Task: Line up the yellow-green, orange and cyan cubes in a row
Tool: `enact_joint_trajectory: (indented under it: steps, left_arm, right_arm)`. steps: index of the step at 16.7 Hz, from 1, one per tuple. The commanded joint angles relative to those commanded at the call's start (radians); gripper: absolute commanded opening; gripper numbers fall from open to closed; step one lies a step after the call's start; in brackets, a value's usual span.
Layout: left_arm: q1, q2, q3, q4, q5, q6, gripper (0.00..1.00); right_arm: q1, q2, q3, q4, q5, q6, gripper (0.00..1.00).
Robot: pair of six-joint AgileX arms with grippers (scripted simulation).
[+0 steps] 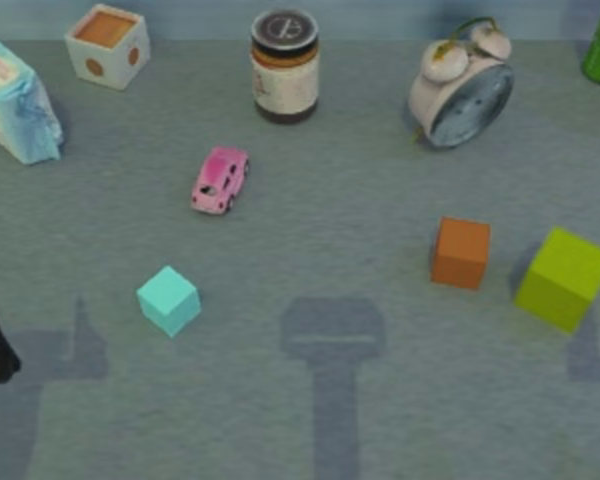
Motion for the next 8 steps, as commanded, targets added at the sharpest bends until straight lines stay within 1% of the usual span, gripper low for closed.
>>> enact_joint_trajectory:
  steps: [4, 8]
  left_arm:
    - [-0.009, 0.030, 0.030, -0.022, 0.001, 0.006, 1.00]
    - [-0.056, 0.220, 0.202, -0.143, 0.002, 0.043, 1.00]
  right_arm:
    - [0.000, 0.000, 0.000, 0.000, 0.000, 0.000, 1.00]
    - [0.000, 0.000, 0.000, 0.000, 0.000, 0.000, 1.00]
